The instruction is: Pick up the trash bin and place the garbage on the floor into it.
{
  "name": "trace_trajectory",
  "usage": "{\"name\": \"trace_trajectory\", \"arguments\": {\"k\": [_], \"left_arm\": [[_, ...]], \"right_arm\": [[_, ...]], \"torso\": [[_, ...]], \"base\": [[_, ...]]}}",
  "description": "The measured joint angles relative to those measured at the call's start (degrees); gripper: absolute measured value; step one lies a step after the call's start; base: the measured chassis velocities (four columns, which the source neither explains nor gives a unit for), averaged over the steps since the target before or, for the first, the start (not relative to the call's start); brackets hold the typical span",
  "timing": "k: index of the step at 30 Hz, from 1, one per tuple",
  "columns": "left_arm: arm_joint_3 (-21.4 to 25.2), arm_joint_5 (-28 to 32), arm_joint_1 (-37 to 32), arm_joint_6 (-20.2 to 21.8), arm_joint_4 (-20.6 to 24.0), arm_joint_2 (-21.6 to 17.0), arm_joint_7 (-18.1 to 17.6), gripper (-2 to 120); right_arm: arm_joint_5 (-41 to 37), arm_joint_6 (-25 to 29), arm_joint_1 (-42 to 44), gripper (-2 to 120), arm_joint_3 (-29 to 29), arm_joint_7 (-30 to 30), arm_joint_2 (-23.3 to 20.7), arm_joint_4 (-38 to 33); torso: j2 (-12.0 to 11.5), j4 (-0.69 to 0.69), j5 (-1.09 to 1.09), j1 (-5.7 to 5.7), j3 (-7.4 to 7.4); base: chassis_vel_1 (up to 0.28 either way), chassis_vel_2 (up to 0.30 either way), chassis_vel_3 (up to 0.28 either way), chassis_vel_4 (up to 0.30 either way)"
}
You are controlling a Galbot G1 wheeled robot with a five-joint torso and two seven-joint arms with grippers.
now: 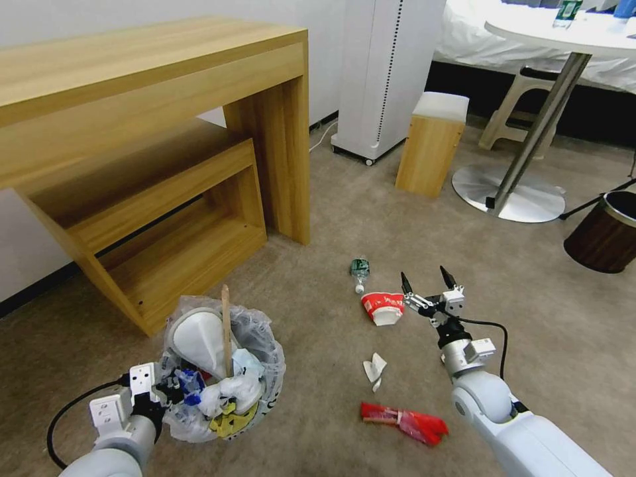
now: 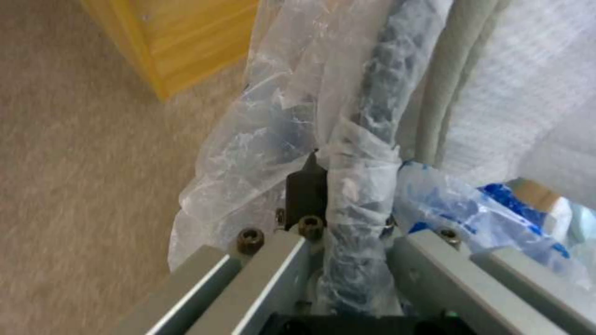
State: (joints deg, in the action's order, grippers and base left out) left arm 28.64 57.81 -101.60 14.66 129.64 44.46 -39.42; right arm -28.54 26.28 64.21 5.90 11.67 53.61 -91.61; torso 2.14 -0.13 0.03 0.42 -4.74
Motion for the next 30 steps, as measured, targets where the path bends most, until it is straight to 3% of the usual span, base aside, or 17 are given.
{"name": "trace_trajectory", "arguments": {"k": [10, 15, 19, 23, 25, 30], "left_arm": [[0.01, 0.24, 0.21, 0.00, -0.02, 0.35, -0.23, 0], [-0.20, -0.29, -0.16, 0.11, 0.01, 1.15, -0.30, 0], [-0.84, -1.36, -0.61, 0.23, -0.01, 2.02, -0.29, 0], [-0.92, -1.80, -0.91, 0.27, -0.10, 2.45, -0.19, 0], [-0.80, -2.54, -1.51, 0.28, -0.19, 3.17, 0.10, 0], [-0.63, -3.63, -2.38, 0.28, -0.48, 4.25, 0.21, 0]], "right_arm": [[0.68, 1.43, -1.52, 100, -0.77, 0.02, -0.38, 1.19], [1.95, -1.92, -1.30, 100, -1.51, 2.30, -1.54, 1.19], [0.32, -7.66, 0.50, 100, -6.49, 4.36, -5.67, 0.31], [-0.16, -9.81, 1.65, 100, -9.64, 4.50, -8.69, -0.21], [-0.21, -10.51, 2.79, 100, -15.85, 3.78, -13.31, -0.26], [0.02, -11.62, 5.79, 100, -21.48, 4.60, -14.76, -0.80]], "torso": [[-0.01, -0.01, -0.03, 0.04, -0.02], [-0.01, 0.00, -0.03, 0.01, 0.00], [-0.01, 0.00, 0.00, -0.01, 0.01], [-0.01, -0.01, -0.06, 0.00, 0.01], [-0.01, 0.00, -0.03, 0.00, 0.01], [0.00, 0.00, -0.02, 0.00, 0.01]], "base": [[-0.169, 0.168, 0.177, -0.180], [-0.034, 0.017, 0.028, -0.030], [0.014, -0.026, -0.025, 0.027], [0.000, 0.000, 0.000, 0.000], [0.000, 0.000, 0.000, 0.000], [0.000, 0.000, 0.000, 0.000]]}}
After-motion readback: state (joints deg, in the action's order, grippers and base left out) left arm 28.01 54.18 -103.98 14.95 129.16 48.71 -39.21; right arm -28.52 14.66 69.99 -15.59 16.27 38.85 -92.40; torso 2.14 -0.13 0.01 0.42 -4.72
